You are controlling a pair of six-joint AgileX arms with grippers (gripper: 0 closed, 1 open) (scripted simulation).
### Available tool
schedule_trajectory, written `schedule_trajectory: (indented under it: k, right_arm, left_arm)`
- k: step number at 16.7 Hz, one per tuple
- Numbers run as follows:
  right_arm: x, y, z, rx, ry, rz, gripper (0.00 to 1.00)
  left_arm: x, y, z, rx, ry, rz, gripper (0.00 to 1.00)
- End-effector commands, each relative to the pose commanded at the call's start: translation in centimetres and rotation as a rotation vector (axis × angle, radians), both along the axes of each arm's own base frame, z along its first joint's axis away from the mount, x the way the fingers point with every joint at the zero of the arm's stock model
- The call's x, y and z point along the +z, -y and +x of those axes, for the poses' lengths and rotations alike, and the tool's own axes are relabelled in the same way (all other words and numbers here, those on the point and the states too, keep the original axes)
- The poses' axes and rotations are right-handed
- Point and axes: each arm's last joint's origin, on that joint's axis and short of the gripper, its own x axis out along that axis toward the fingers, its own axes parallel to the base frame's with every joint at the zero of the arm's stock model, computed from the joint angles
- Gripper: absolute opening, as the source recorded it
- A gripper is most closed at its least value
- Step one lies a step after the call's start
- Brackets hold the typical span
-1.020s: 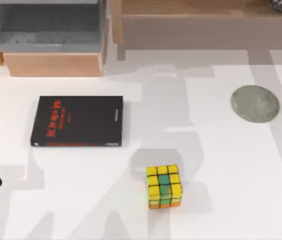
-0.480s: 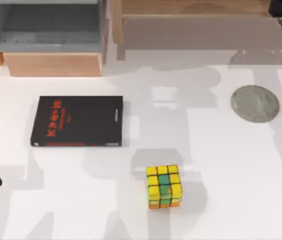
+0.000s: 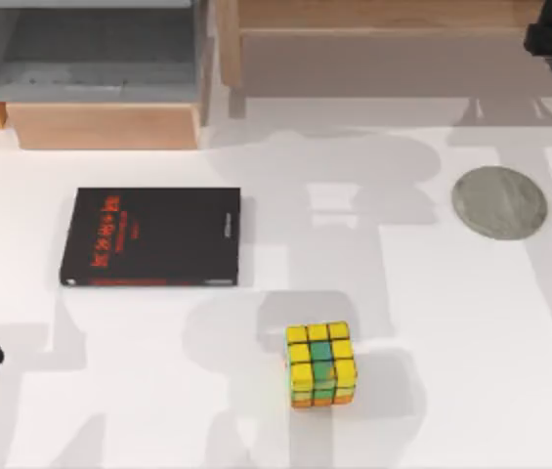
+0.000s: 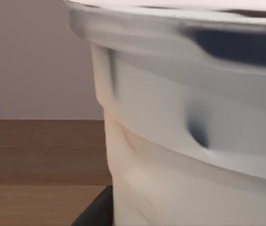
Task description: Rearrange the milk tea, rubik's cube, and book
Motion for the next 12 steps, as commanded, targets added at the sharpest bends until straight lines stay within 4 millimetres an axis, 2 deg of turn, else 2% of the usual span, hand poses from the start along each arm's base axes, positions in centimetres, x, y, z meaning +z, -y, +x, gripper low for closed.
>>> schedule_trajectory:
  k: [3, 8, 10, 12]
  right_arm:
    - [-2.9, -0.8, -1.6, -0.004, 0.027, 0.001, 0.0]
    - [-8.5, -3.2, -4.1, -0.002, -0.005, 0.006, 0.0]
    - [-9.7, -3.9, -4.5, -0.001, -0.025, 0.004, 0.0]
    - [-9.8, -3.9, -4.5, -0.001, -0.027, 0.003, 0.0]
  left_arm:
    - [0.0, 0.0, 0.0, 0.0, 0.0, 0.0, 1.0]
    - [0.0, 0.0, 0.0, 0.0, 0.0, 0.0, 1.0]
    - [0.0, 0.0, 0.0, 0.0, 0.0, 0.0, 1.0]
    - [0.0, 0.0, 0.0, 0.0, 0.0, 0.0, 1.0]
